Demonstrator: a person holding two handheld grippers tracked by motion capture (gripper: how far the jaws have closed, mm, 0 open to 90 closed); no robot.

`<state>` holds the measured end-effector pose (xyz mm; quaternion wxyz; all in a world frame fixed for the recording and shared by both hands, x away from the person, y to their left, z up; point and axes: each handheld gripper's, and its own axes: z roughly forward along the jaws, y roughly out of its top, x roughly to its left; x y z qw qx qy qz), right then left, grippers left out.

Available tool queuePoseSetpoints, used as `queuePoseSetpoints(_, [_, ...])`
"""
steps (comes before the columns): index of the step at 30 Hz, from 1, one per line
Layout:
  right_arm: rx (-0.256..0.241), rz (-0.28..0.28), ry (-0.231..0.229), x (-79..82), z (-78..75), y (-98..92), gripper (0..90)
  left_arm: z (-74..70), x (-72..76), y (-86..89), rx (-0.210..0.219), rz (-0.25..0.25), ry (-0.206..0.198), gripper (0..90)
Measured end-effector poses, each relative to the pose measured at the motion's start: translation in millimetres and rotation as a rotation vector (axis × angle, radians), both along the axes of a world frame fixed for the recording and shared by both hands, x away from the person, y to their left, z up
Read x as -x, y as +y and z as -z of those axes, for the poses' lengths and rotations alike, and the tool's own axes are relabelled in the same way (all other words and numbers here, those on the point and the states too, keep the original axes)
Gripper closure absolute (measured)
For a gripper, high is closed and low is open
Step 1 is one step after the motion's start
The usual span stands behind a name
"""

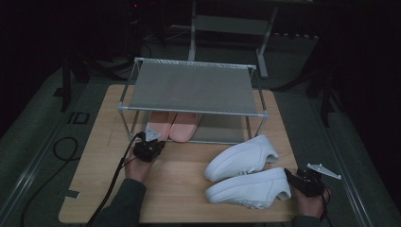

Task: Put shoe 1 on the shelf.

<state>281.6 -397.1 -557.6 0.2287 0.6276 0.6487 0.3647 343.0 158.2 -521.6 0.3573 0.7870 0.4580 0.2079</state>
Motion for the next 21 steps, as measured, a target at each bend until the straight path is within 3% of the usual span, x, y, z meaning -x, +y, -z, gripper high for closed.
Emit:
queuePoseSetpoints(5, [0.000, 0.001, 0.001, 0.1, 0.0, 0.1, 36.1, 5.0, 8.5, 23.8, -0.004, -0.053, 0.024, 90.0])
queuePoseSetpoints(10, [-0.002, 0.002, 0.001, 0.3, -0.1, 0.3, 36.1, 13.2, 9.1, 36.2, -0.008, -0.091, 0.053, 90.0])
queuePoseSetpoints(21, [-0.002, 0.002, 0.001, 0.3, -0.1, 0.2, 36.1, 16.0, -9.9, 35.5, -0.004, -0.115, 0.061, 90.0])
